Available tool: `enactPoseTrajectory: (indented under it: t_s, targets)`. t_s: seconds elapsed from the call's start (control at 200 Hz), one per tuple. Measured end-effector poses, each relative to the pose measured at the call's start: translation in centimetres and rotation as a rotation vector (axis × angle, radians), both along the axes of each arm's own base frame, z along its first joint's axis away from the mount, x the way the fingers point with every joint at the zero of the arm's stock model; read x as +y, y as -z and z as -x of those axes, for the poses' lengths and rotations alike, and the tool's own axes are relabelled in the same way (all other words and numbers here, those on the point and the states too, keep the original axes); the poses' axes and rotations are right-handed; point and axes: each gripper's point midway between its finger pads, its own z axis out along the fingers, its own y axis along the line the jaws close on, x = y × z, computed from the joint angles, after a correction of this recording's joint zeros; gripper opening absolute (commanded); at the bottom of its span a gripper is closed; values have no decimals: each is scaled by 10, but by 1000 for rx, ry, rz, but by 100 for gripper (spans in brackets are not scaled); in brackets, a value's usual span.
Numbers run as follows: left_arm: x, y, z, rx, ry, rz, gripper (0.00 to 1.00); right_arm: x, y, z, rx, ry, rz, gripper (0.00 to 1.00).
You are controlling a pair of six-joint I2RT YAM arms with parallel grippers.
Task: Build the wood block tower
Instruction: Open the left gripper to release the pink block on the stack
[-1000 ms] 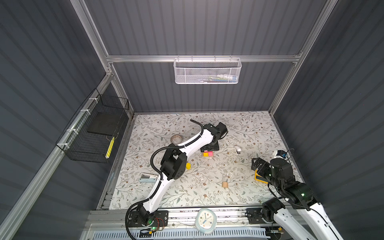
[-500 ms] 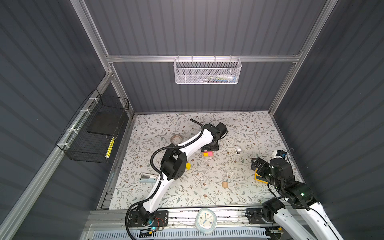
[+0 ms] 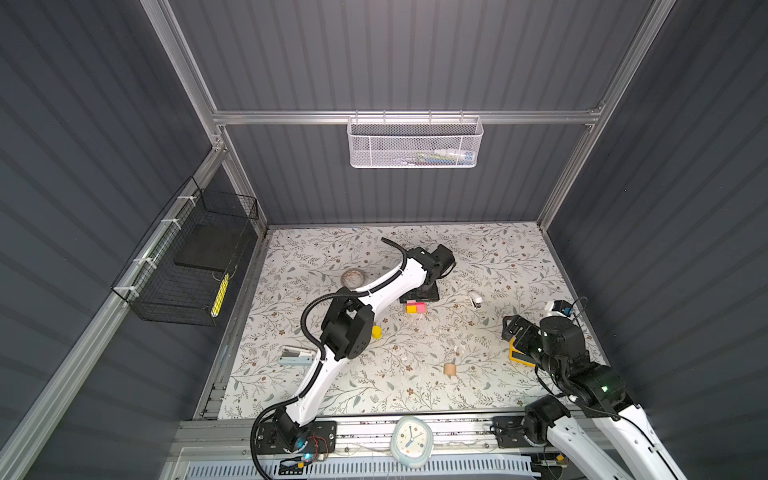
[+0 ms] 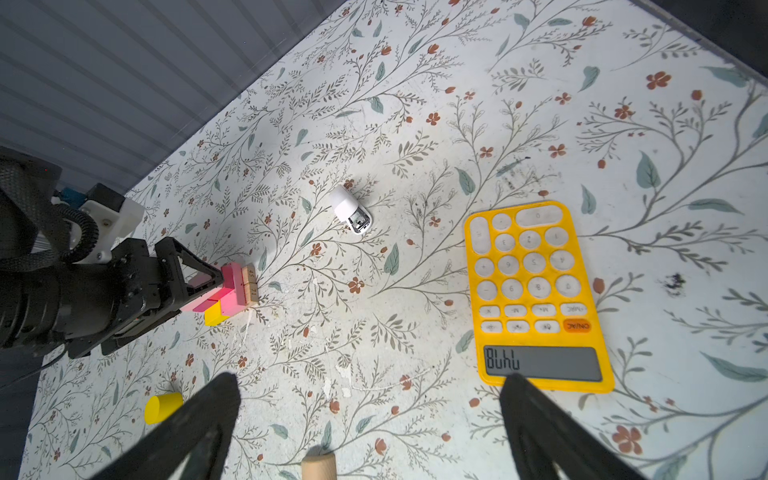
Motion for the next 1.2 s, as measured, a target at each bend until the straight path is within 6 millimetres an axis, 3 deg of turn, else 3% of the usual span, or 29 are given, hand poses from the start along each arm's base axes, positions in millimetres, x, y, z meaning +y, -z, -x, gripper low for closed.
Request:
enactPoseTrajectory:
  t_s: [0.28,0.56,1.026,1.201]
  targets:
    - [-1,-3,-1,-8,3,9,82,0,0,0,0,2,-2,99]
    - [-2,-26,-2,-40,7,44,82,0,1,1,5,1,-6,99]
    - [0,-23,0,-26,13,26,83,0,1,1,6,1,-6,99]
    - [-1,-11,-1,-8,14,7,80,0,1,1,6,1,-6,99]
